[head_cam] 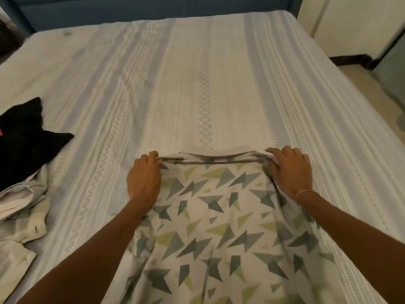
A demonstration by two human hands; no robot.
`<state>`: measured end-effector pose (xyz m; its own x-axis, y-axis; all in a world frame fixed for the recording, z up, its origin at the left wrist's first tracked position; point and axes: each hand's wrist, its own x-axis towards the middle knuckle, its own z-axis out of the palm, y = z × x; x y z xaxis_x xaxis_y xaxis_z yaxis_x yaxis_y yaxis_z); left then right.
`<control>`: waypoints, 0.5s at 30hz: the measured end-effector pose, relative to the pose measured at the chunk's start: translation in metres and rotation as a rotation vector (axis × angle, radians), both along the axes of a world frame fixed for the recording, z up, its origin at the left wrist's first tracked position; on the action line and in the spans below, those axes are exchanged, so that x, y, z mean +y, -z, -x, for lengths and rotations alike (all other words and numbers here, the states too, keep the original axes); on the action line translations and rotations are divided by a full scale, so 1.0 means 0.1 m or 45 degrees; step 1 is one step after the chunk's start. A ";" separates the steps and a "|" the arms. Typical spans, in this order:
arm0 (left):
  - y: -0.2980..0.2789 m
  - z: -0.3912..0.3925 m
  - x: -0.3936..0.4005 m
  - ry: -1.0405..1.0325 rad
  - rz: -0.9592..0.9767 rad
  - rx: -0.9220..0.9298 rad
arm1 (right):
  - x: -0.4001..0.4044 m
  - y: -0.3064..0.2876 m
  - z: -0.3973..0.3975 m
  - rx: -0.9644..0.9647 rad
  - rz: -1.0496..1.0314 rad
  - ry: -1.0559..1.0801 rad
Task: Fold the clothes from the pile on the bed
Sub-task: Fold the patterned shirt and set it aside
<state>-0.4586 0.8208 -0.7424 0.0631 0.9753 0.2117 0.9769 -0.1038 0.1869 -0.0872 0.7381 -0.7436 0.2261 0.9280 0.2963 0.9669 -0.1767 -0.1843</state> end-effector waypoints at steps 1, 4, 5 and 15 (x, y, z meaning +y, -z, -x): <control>0.07 -0.05 0.00 -0.014 0.003 0.056 | -0.02 0.08 0.04 -0.063 0.052 0.049; 0.21 -0.15 -0.13 0.122 -0.084 0.257 | -0.13 0.15 0.23 -0.124 0.072 0.085; 0.22 -0.18 -0.20 0.251 -0.114 0.321 | -0.18 0.14 0.29 -0.158 0.043 0.026; 0.42 -0.08 -1.05 0.505 0.263 0.362 | -0.87 0.27 0.69 -0.204 0.495 -0.131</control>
